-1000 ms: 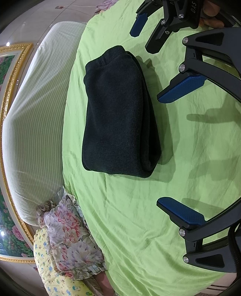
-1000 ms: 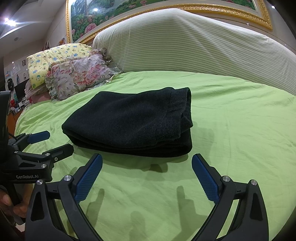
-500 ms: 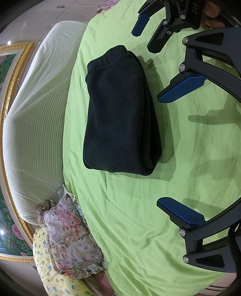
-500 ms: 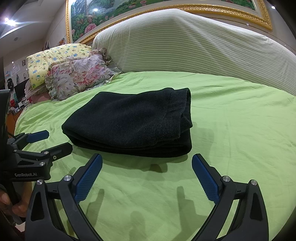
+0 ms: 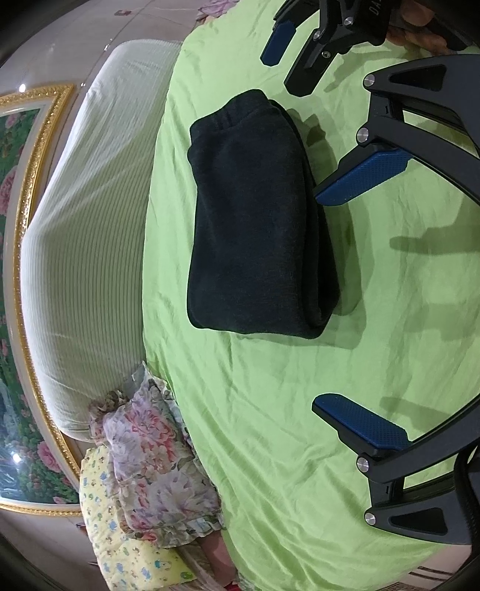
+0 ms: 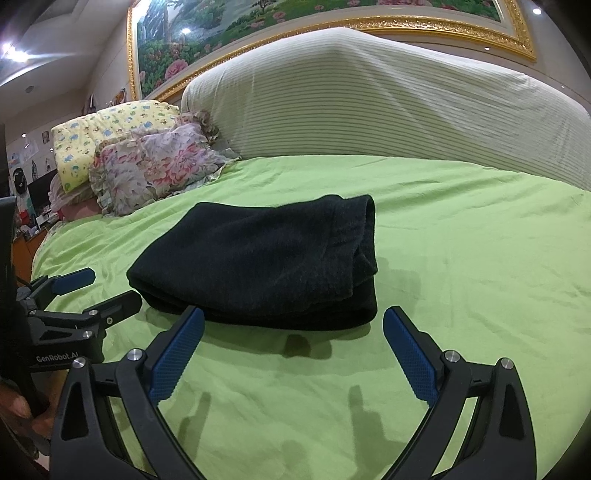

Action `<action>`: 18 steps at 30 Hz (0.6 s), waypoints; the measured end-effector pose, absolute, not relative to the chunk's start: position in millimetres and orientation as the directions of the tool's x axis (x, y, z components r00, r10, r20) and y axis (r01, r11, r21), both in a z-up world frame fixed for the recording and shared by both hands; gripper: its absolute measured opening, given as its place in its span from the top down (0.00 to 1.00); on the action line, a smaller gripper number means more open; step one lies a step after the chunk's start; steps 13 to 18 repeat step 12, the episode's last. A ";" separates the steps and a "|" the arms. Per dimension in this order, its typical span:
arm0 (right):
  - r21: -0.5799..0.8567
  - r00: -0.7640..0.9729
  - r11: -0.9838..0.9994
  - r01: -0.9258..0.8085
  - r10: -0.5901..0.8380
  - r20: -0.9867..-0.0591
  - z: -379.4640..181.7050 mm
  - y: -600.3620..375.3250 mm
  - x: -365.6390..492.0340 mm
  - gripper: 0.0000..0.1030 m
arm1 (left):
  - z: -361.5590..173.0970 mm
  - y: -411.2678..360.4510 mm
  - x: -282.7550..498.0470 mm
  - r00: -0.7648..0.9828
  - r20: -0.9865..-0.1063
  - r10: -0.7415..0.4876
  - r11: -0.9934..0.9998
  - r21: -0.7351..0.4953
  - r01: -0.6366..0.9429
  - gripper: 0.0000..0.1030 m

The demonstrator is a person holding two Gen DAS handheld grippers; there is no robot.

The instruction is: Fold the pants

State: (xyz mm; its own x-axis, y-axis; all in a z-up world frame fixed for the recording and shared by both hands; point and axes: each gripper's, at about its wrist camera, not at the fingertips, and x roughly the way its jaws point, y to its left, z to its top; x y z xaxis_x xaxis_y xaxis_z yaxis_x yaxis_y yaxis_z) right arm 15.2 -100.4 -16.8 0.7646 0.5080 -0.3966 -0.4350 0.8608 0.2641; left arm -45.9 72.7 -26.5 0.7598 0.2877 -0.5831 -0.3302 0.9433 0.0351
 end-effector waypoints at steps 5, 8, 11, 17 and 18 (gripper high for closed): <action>0.270 0.766 0.859 -0.434 0.510 -0.392 -14.7 -100.4 16.3 0.05 | -26.2 71.4 -43.4 0.759 -0.586 0.284 0.946 0.039 -0.323 0.01; 0.279 0.767 0.859 -0.430 0.510 -0.389 -13.3 -102.3 18.4 0.05 | -25.6 71.3 -40.4 0.758 -0.593 0.272 0.949 0.033 -0.314 0.01; 0.287 0.768 0.859 -0.424 0.509 -0.388 -11.8 -104.2 20.7 0.05 | -25.2 71.3 -38.8 0.756 -0.595 0.275 0.948 0.034 -0.318 0.01; 0.294 0.767 0.857 -0.424 0.512 -0.387 -11.5 -105.3 21.4 0.05 | -24.9 71.3 -37.6 0.754 -0.598 0.270 0.948 0.028 -0.317 0.01; 0.294 0.767 0.857 -0.424 0.512 -0.387 -11.5 -105.3 21.4 0.05 | -24.9 71.3 -37.6 0.754 -0.598 0.270 0.948 0.028 -0.317 0.01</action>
